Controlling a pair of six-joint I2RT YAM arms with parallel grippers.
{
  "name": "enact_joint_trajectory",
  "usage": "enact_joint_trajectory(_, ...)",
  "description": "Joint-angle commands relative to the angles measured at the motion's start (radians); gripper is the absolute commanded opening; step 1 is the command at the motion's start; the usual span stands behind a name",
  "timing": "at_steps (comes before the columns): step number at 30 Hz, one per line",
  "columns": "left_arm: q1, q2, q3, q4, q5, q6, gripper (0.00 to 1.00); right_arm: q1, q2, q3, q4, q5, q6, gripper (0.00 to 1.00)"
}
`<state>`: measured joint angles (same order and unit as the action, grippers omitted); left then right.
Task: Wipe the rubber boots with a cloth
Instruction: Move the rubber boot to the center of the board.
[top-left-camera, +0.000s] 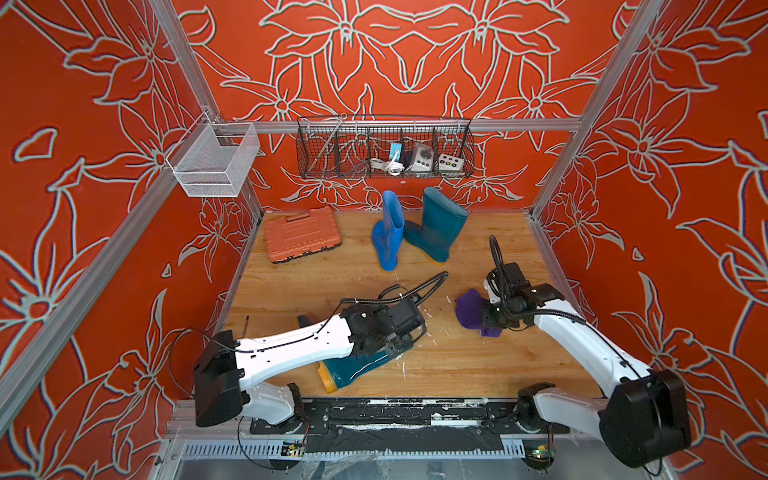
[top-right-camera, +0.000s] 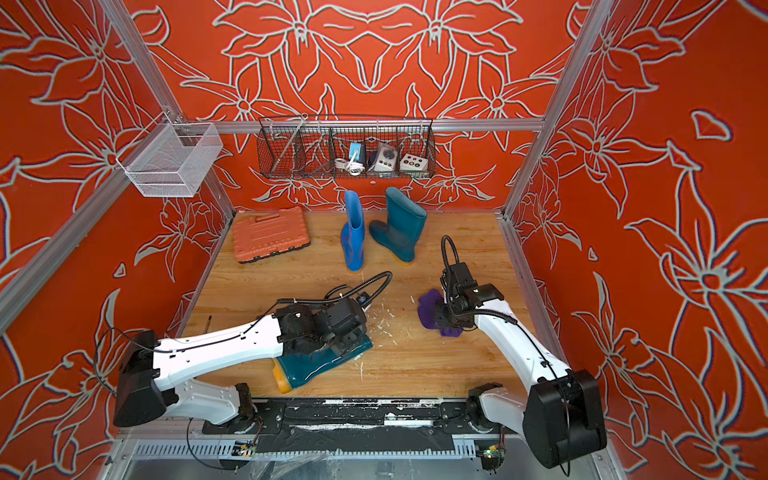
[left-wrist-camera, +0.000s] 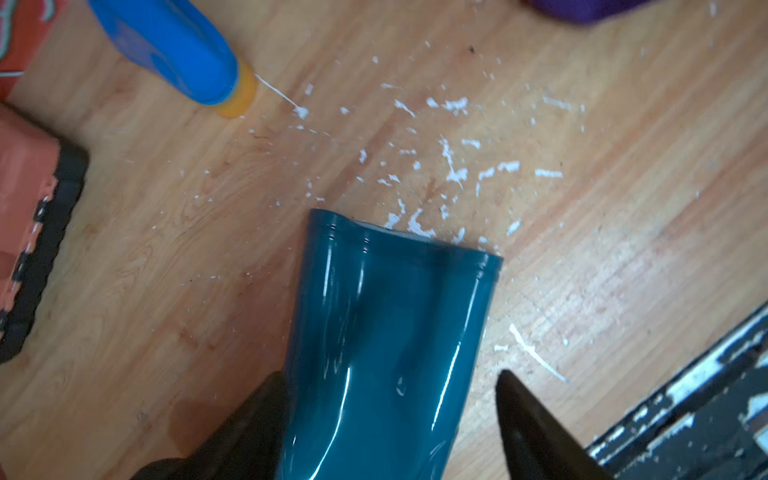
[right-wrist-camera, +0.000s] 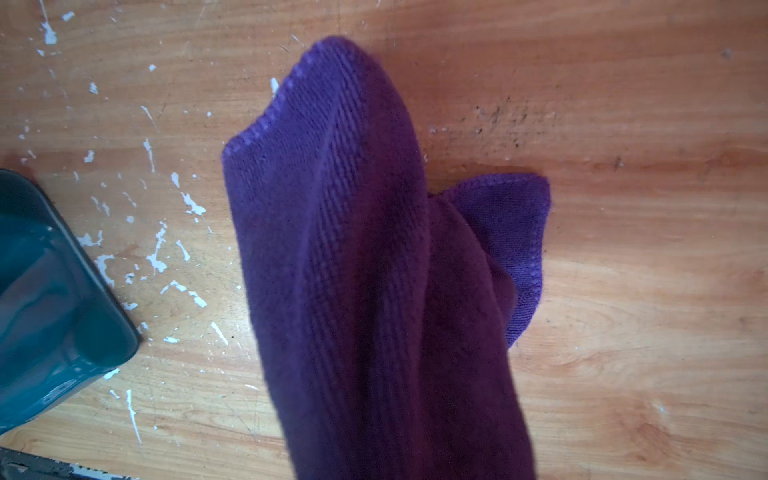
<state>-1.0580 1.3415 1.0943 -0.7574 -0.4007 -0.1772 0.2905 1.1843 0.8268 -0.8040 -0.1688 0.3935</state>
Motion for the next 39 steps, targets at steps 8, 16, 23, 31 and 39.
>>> enact_joint_trajectory(8, 0.543, -0.241, -0.093, -0.312, 0.192, -0.508, 0.79, 0.082, 0.022, 0.07, -0.006, -0.049, 0.001, 0.0)
enact_joint_trajectory(16, 0.715, -0.304, -0.263, -0.326, 0.361, -0.614, 0.8, 0.273, 0.121, 0.106, 0.065, -0.048, 0.059, 0.0)
enact_joint_trajectory(23, 0.747, -0.311, -0.342, -0.272, 0.459, -0.645, 0.81, 0.312, 0.171, 0.138, 0.078, -0.058, 0.056, 0.0)
enact_joint_trajectory(31, 0.75, -0.291, -0.453, -0.006, 0.653, -0.654, 0.52, 0.312, 0.091, 0.15, 0.08, 0.006, 0.084, 0.0)
enact_joint_trajectory(39, 0.683, -0.193, -0.395, 0.158, 0.74, -0.653, 0.0, 0.309, 0.011, 0.227, 0.022, 0.065, 0.074, 0.0)
